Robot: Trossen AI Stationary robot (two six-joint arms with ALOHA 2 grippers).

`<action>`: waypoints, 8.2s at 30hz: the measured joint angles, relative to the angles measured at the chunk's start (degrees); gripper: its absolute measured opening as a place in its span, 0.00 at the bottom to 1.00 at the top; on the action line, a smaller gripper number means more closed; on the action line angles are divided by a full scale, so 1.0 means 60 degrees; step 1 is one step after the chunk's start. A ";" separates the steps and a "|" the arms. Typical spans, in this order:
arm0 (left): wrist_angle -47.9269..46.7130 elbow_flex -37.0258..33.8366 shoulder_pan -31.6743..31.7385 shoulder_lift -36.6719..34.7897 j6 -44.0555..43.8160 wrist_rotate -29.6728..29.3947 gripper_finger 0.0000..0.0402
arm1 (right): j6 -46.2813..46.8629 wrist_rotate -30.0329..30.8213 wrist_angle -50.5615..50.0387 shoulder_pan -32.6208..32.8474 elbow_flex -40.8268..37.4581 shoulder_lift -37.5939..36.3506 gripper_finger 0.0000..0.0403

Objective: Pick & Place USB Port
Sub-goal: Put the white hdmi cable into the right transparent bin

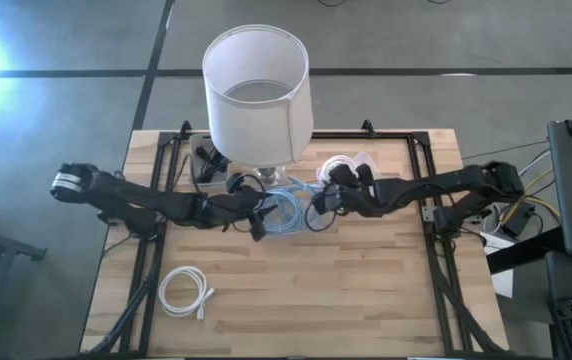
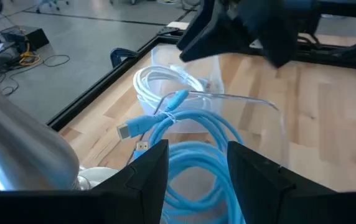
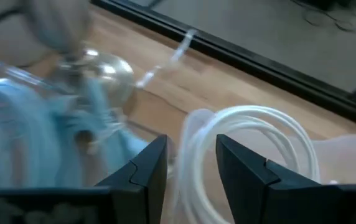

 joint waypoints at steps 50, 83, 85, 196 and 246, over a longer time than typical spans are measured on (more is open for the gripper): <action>-0.9100 -0.1888 -0.6439 0.0648 -0.7294 0.5456 0.42 | -0.0170 0.0034 0.0457 0.2987 -0.0032 -0.0505 0.30; -0.8703 0.2159 -0.6317 0.0944 -0.5143 0.0127 0.05 | -0.0491 -0.0010 0.2062 0.2987 -0.0047 -0.0502 0.23; -0.8676 0.2468 -0.6263 0.0944 -0.4690 -0.0469 0.05 | -0.0870 -0.0088 0.2387 0.2987 -0.0047 -0.0502 0.24; -0.3666 0.4306 -0.3258 0.2448 0.1669 -0.3923 0.30 | -0.3123 -0.2737 0.3562 0.3167 -0.0043 -0.1032 0.03; -0.5775 0.4054 -0.3529 0.1348 -0.0325 -0.4182 0.28 | -0.8921 -0.7027 0.5397 -0.4512 -0.5485 -0.6381 0.04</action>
